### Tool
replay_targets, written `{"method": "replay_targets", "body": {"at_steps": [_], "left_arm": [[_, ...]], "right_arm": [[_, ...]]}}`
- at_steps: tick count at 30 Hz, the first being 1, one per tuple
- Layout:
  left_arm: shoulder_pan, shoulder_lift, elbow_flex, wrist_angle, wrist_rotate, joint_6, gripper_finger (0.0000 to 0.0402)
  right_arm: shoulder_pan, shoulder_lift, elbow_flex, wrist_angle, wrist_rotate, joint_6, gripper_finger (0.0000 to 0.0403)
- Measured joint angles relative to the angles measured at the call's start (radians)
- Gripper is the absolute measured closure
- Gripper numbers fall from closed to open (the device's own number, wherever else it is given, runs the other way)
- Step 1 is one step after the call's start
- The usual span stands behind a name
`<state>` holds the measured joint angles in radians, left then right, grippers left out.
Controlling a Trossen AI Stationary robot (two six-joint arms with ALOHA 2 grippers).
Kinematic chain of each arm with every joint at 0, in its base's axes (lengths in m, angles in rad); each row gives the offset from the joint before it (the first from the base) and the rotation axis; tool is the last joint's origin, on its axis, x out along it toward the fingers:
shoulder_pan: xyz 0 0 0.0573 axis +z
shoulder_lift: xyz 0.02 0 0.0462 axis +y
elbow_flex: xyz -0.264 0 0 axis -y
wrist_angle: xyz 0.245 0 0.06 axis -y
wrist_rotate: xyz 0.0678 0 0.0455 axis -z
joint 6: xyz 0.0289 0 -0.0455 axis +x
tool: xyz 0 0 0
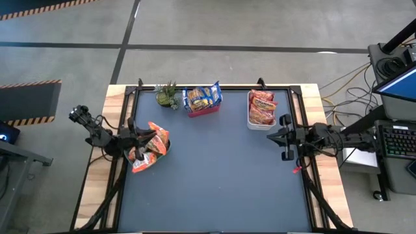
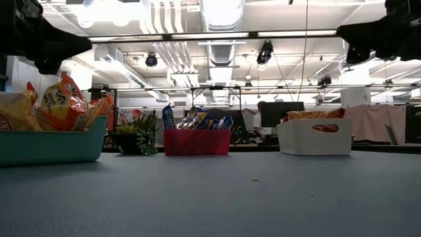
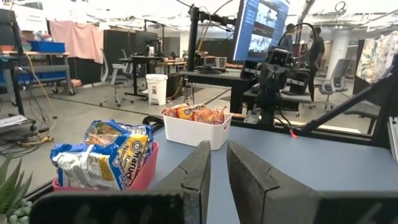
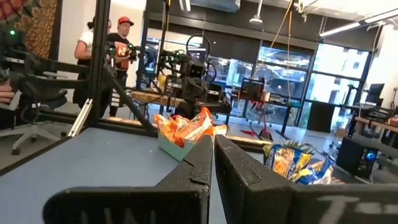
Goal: Sort Maruchan noodles
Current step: Return to Home Position
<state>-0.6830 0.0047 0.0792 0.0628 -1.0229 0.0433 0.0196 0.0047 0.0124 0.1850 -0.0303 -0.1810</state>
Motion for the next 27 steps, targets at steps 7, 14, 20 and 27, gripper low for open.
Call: {"method": "replay_targets", "body": {"at_steps": [7, 14, 20, 27], "left_arm": [[0.0, 0.006, 0.0, -0.003, 0.0, -0.001, 0.0363], [0.0, 0.011, 0.0, -0.004, 0.001, -0.001, 0.0363], [0.0, 0.013, 0.0, -0.004, 0.001, -0.001, 0.0363], [0.0, 0.016, 0.001, -0.004, 0.001, -0.001, 0.0363]], "right_arm": [[0.0, 0.004, 0.0, -0.01, 0.004, -0.003, 0.0394], [0.0, 0.006, 0.0, -0.019, 0.005, 0.061, 0.0394], [0.0, 0.017, 0.0, -0.022, 0.005, -0.037, 0.0394], [0.0, 0.017, 0.0, -0.024, 0.006, -0.003, 0.0394]]}}
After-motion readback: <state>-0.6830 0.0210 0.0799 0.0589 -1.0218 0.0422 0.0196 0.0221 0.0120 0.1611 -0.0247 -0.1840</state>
